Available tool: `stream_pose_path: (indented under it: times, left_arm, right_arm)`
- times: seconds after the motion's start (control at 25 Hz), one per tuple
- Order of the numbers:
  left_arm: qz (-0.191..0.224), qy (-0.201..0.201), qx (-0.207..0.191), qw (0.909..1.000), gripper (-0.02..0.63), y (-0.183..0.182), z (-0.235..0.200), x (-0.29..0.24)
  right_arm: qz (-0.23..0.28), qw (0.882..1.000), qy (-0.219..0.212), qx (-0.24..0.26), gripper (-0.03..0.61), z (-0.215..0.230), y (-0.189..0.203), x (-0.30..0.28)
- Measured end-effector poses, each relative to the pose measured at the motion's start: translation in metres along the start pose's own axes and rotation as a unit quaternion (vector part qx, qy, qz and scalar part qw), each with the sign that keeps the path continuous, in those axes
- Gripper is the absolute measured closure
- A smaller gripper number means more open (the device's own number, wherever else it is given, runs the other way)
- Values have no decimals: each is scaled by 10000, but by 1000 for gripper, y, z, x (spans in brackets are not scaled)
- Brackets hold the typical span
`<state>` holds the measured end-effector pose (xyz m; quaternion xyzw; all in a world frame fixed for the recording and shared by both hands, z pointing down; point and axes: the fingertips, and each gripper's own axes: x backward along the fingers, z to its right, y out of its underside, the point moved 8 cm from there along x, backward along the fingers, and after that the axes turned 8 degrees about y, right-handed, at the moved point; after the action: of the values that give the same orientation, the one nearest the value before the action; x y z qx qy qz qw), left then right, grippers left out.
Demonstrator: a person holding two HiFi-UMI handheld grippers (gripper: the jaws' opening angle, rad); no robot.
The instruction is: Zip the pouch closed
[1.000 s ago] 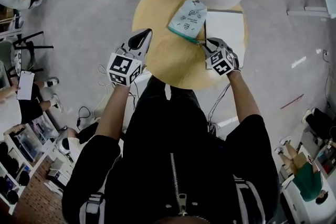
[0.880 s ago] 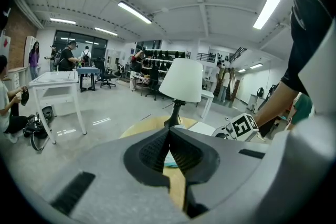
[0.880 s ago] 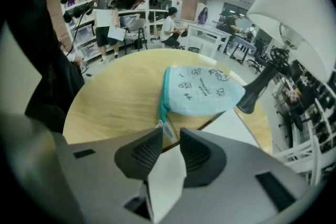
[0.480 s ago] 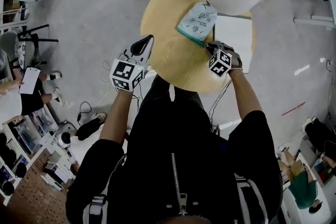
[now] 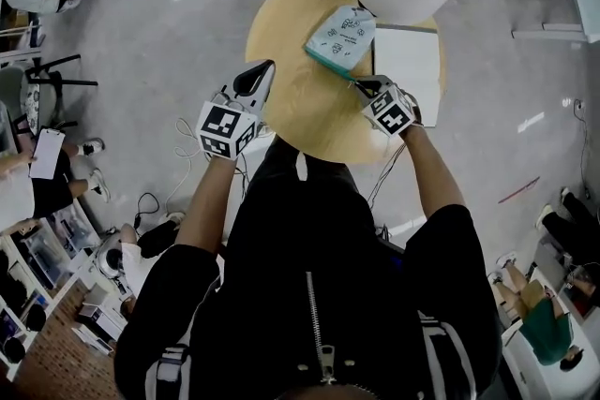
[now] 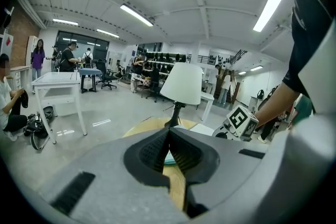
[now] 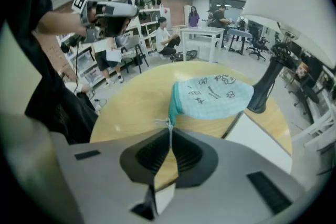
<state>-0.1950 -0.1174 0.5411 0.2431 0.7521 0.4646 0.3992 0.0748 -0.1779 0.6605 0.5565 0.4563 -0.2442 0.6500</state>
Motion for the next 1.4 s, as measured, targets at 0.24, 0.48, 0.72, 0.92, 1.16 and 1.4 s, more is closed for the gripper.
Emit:
stream_pose_path:
  times: [0.24,0.48,0.72,0.92,1.16,1.4]
  left_arm:
    - [179,139,-177,9996,607,-17,0,1]
    - [390,251,-383,9982,607,-36,2,3]
    - [667,459,-662,9945,607,-65,6,-4]
    - [758,692,-879,9908,607,-85,16,-14]
    - [759,1205,-1082,9839,606,-95,31,-35]
    - [546,1892,-1074,9745,513,-95,47,-53]
  right_arm:
    - [605,9947,-205,-803,558,-1,-42,35]
    - [1105,9873,-129,-1134,558,5,-79,70]
    - [1507,9756,80,-1596,558,20,-97,99]
    - [1829,9619,99,-2030,560,20,-108,129]
    - [2042,9552,172,-2136,558,22,-113,146]
    - [2138,9537,193,-2105,560,19,-116,156]
